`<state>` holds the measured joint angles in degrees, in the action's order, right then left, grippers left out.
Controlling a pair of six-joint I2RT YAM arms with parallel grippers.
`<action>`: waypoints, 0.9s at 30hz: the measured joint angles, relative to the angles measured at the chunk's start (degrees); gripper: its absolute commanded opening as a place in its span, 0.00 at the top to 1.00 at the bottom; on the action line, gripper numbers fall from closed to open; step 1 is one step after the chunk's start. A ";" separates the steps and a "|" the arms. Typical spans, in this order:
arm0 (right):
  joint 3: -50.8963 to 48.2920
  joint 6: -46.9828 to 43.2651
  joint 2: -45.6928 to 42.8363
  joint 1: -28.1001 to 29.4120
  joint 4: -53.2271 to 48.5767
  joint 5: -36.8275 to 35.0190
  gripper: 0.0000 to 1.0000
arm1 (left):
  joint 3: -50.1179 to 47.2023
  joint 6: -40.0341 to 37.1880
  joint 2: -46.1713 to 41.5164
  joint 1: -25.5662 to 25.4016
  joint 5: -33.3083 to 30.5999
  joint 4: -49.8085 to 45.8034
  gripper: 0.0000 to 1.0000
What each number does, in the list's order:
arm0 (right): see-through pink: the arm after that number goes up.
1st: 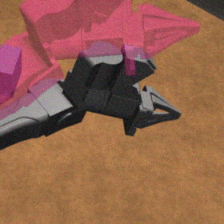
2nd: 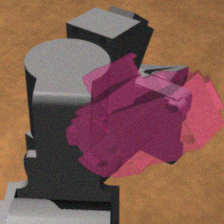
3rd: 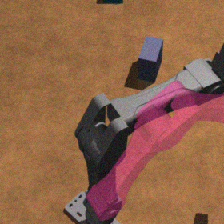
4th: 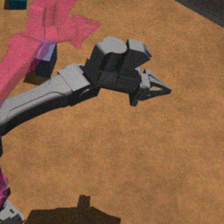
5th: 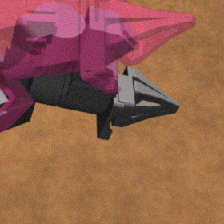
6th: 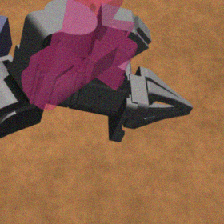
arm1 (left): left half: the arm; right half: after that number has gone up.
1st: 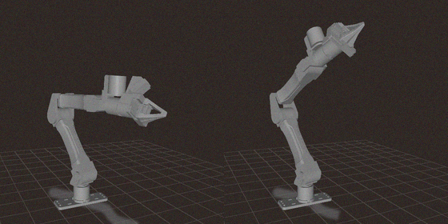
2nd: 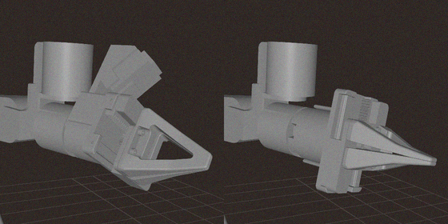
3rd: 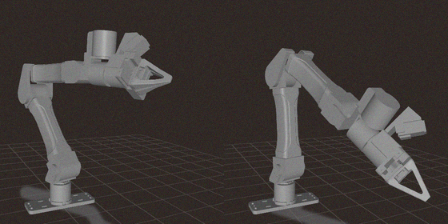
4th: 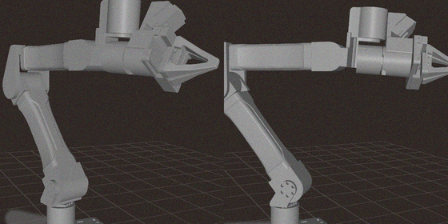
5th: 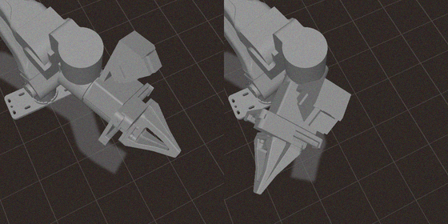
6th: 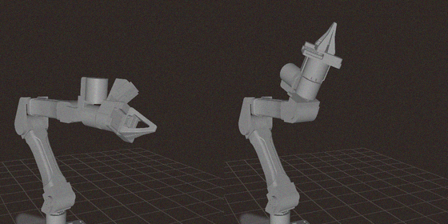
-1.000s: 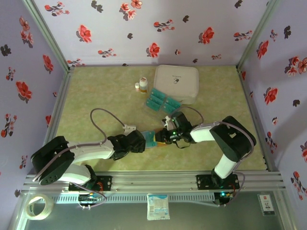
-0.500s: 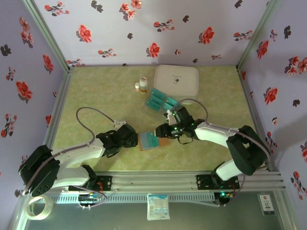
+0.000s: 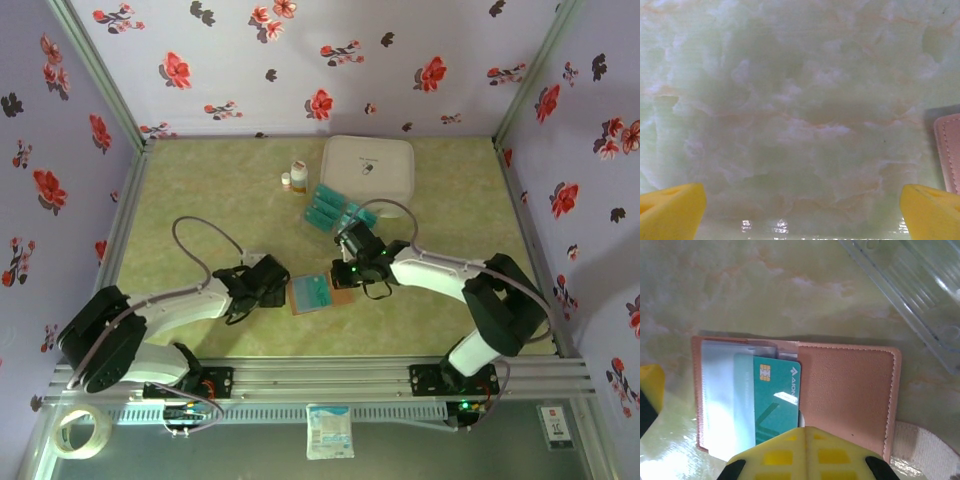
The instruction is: Put the credit cards into the card holder
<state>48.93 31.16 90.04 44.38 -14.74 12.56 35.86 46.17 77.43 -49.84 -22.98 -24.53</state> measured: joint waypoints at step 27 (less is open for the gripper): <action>3.43 0.33 7.72 2.95 1.20 -0.68 1.00 | 4.94 -1.81 8.13 0.00 -1.05 -2.12 0.00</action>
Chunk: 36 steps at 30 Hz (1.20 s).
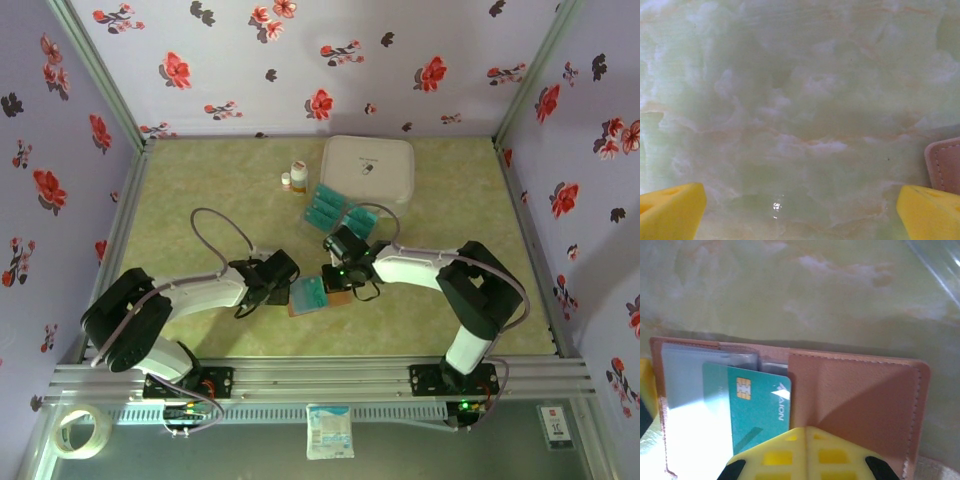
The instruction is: Put the credit cards into the card holder
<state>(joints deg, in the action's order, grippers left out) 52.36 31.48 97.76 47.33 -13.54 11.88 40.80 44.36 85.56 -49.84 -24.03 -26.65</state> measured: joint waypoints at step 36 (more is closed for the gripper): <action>3.61 2.12 -1.38 4.90 1.18 -0.44 1.00 | -2.10 -0.09 -3.15 1.33 0.02 0.87 0.00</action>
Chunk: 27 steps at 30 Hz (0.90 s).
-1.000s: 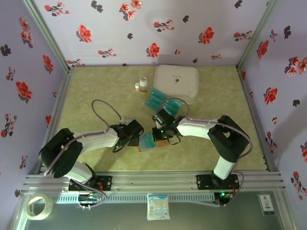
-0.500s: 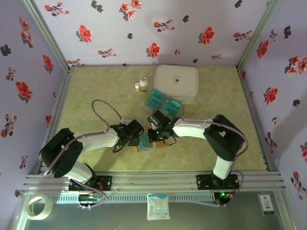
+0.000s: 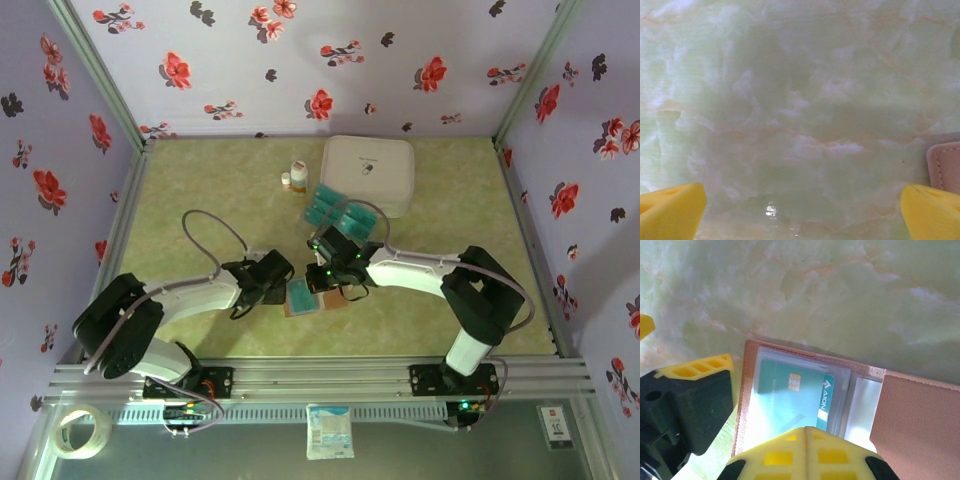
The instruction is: Put the credit cards into the card holder
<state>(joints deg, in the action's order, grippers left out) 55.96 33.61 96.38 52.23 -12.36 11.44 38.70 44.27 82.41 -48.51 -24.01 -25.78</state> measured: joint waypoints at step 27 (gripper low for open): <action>-1.77 0.28 4.33 -0.22 1.64 -0.35 1.00 | -0.63 -0.04 0.90 0.04 0.17 1.66 0.00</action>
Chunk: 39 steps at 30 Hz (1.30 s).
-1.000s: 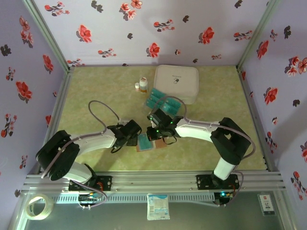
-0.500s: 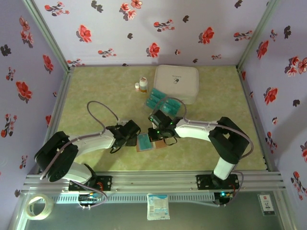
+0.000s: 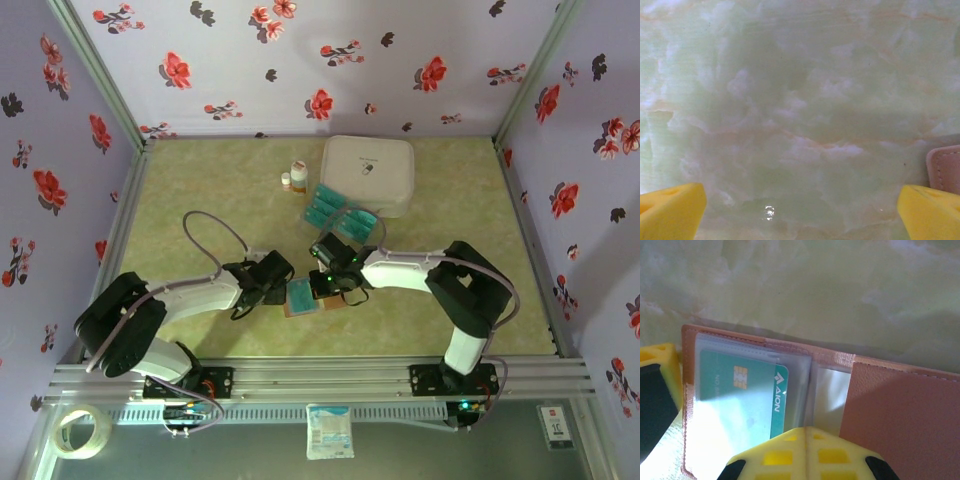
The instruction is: Put the credit cards into the card holder
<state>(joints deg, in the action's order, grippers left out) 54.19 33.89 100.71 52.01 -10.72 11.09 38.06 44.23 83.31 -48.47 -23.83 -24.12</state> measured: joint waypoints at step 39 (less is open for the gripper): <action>4.28 1.16 1.31 3.21 -3.98 -1.53 0.93 | 0.00 -0.02 0.37 0.00 0.09 0.48 0.00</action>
<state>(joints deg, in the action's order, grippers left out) 58.48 35.05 102.02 55.22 -14.70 9.56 38.06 44.21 83.68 -48.47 -23.75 -23.64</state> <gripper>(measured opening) 0.068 0.997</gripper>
